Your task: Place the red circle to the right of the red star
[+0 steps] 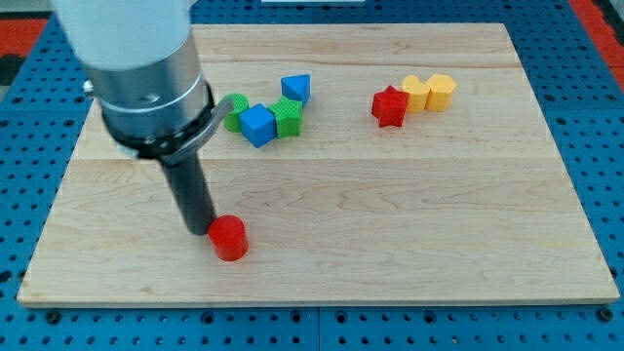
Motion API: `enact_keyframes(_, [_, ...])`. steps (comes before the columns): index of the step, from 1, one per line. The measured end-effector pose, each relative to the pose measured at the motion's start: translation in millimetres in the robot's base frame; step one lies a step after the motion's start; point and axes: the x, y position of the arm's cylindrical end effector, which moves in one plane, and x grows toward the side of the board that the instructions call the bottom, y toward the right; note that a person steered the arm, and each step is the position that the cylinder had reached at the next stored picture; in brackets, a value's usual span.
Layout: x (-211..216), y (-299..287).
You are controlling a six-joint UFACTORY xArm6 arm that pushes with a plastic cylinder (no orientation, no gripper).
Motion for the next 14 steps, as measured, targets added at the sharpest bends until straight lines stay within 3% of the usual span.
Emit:
enact_keyframes(1, [28, -21])
enact_keyframes(2, [11, 19])
enact_keyframes(3, [-19, 104])
enact_keyframes(4, [-17, 155])
enact_keyframes(5, [32, 139])
enact_keyframes(6, [28, 174])
enact_keyframes(8, [-59, 242])
enact_keyframes(9, [-83, 252])
enact_keyframes(10, [-55, 250])
enact_keyframes(11, [-35, 202])
enact_keyframes(12, [-44, 178])
enact_keyframes(14, [-99, 197])
